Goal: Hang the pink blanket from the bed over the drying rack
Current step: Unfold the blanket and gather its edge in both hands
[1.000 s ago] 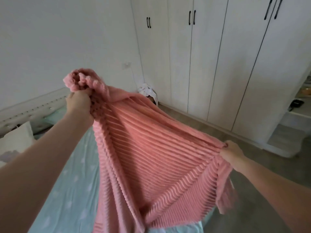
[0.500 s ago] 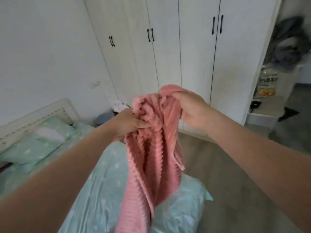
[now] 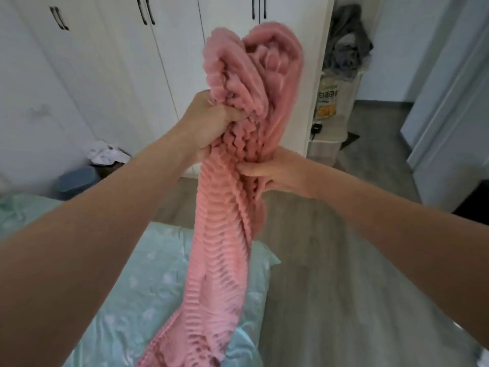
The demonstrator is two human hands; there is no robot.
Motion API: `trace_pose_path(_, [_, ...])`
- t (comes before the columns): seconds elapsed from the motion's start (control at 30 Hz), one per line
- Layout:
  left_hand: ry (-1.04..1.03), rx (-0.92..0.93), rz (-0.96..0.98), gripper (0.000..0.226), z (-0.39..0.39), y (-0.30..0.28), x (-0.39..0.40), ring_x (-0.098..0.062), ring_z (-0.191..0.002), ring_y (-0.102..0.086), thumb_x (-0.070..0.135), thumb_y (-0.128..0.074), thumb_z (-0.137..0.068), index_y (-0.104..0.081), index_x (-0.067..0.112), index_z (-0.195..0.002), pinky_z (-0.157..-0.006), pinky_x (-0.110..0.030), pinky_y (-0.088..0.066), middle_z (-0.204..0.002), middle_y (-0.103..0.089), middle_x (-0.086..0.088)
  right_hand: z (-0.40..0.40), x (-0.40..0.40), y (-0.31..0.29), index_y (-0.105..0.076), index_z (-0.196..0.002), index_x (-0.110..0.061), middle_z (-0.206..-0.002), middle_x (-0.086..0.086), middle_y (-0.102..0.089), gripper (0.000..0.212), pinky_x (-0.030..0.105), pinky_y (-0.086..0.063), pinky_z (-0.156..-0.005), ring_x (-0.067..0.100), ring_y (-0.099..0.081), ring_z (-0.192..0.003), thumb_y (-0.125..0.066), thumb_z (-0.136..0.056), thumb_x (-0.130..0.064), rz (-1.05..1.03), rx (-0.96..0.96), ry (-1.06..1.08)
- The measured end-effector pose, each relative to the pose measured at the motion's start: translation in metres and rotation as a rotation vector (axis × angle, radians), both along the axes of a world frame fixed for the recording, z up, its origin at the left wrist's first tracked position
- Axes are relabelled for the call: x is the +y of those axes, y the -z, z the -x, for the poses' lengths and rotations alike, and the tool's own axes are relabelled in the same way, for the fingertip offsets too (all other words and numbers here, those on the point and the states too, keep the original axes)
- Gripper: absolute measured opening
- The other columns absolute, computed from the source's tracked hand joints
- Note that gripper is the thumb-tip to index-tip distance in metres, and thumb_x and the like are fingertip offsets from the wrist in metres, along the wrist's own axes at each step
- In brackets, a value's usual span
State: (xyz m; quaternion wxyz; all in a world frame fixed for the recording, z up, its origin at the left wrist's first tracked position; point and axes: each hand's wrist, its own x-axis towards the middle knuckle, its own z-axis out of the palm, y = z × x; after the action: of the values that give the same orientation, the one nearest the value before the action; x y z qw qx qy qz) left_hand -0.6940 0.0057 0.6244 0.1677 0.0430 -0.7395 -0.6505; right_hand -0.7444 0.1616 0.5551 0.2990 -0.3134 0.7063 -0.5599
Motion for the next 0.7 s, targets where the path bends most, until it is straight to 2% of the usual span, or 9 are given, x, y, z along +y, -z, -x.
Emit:
trace_pose_path(0.07, [0.067, -0.005, -0.022, 0.022, 0.004, 0.011, 0.010, -0.019, -0.085, -0.075, -0.006, -0.068, -0.077, -0.074, 0.014, -0.084, -0.074, -0.030, -0.058, -0.083, -0.077, -0.003, -0.005, 0.006, 0.008, -0.068, -0.112, -0.018, -0.110, 0.008, -0.076, 0.028, 0.038, -0.060, -0.088, 0.021, -0.074, -0.094, -0.076, -0.086, -0.014, 0.077, -0.022, 0.281])
trace_pose_path(0.13, [0.119, -0.006, -0.059, 0.022, 0.010, 0.019, 0.017, -0.018, -0.085, -0.074, -0.005, -0.068, -0.078, -0.074, 0.015, -0.085, -0.072, -0.029, -0.058, -0.084, -0.077, -0.002, -0.006, 0.019, 0.011, -0.067, -0.120, -0.009, -0.117, 0.012, -0.073, 0.036, 0.025, -0.061, -0.078, 0.016, -0.073, -0.095, -0.075, -0.085, -0.009, 0.123, -0.037, 0.438])
trace_pose_path(0.23, [0.207, 0.014, -0.108, 0.018, 0.018, 0.017, 0.038, -0.022, -0.091, -0.074, -0.002, -0.069, -0.080, -0.074, 0.012, -0.090, -0.078, -0.034, -0.060, -0.090, -0.077, -0.006, -0.013, 0.046, 0.005, -0.070, -0.119, -0.004, -0.105, 0.007, -0.075, 0.033, 0.025, -0.059, -0.078, 0.016, -0.072, -0.089, -0.074, -0.086, -0.007, 0.160, -0.016, 0.592])
trace_pose_path(0.37, [0.290, 0.069, -0.126, 0.020, 0.031, -0.007, 0.082, -0.025, -0.095, -0.074, -0.001, -0.067, -0.083, -0.073, 0.006, -0.100, -0.086, -0.039, -0.059, -0.098, -0.076, -0.012, -0.020, 0.089, -0.022, -0.075, -0.103, -0.018, -0.091, -0.007, -0.078, 0.019, 0.018, -0.058, -0.078, 0.007, -0.074, -0.086, -0.075, -0.085, -0.014, 0.196, 0.100, 0.719])
trace_pose_path(0.43, [0.359, 0.118, -0.146, 0.020, 0.033, -0.028, 0.116, -0.025, -0.095, -0.074, -0.002, -0.067, -0.084, -0.072, 0.006, -0.101, -0.087, -0.039, -0.059, -0.100, -0.076, -0.013, -0.025, 0.122, -0.044, -0.076, -0.095, -0.020, -0.084, -0.009, -0.078, 0.014, 0.019, -0.059, -0.077, 0.006, -0.074, -0.082, -0.075, -0.085, -0.012, 0.239, 0.157, 0.811])
trace_pose_path(0.53, [0.422, 0.177, -0.168, 0.022, 0.031, -0.061, 0.154, -0.025, -0.096, -0.073, -0.004, -0.065, -0.086, -0.070, 0.004, -0.106, -0.084, -0.035, -0.060, -0.105, -0.074, -0.016, -0.028, 0.152, -0.071, -0.076, -0.102, -0.014, -0.097, 0.005, -0.079, 0.016, 0.031, -0.060, -0.085, 0.017, -0.076, -0.091, -0.073, -0.086, -0.014, 0.262, 0.223, 0.888])
trace_pose_path(0.6, [0.485, 0.242, -0.175, 0.025, 0.026, -0.091, 0.186, -0.026, -0.099, -0.072, -0.004, -0.065, -0.086, -0.069, 0.001, -0.110, -0.086, -0.036, -0.060, -0.107, -0.074, -0.016, -0.038, 0.180, -0.101, -0.076, -0.096, -0.020, -0.098, 0.003, -0.079, 0.011, 0.030, -0.060, -0.084, 0.015, -0.076, -0.091, -0.072, -0.086, -0.018, 0.268, 0.304, 0.949])
trace_pose_path(0.7, [0.483, 0.355, -0.148, 0.027, 0.020, -0.128, 0.225, -0.026, -0.101, -0.071, -0.001, -0.067, -0.084, -0.070, 0.003, -0.110, -0.092, -0.043, -0.057, -0.108, -0.074, -0.016, -0.054, 0.216, -0.145, -0.076, -0.089, -0.022, -0.096, 0.003, -0.079, 0.010, 0.029, -0.060, -0.083, 0.015, -0.076, -0.091, -0.069, -0.087, -0.014, 0.323, 0.398, 1.006])
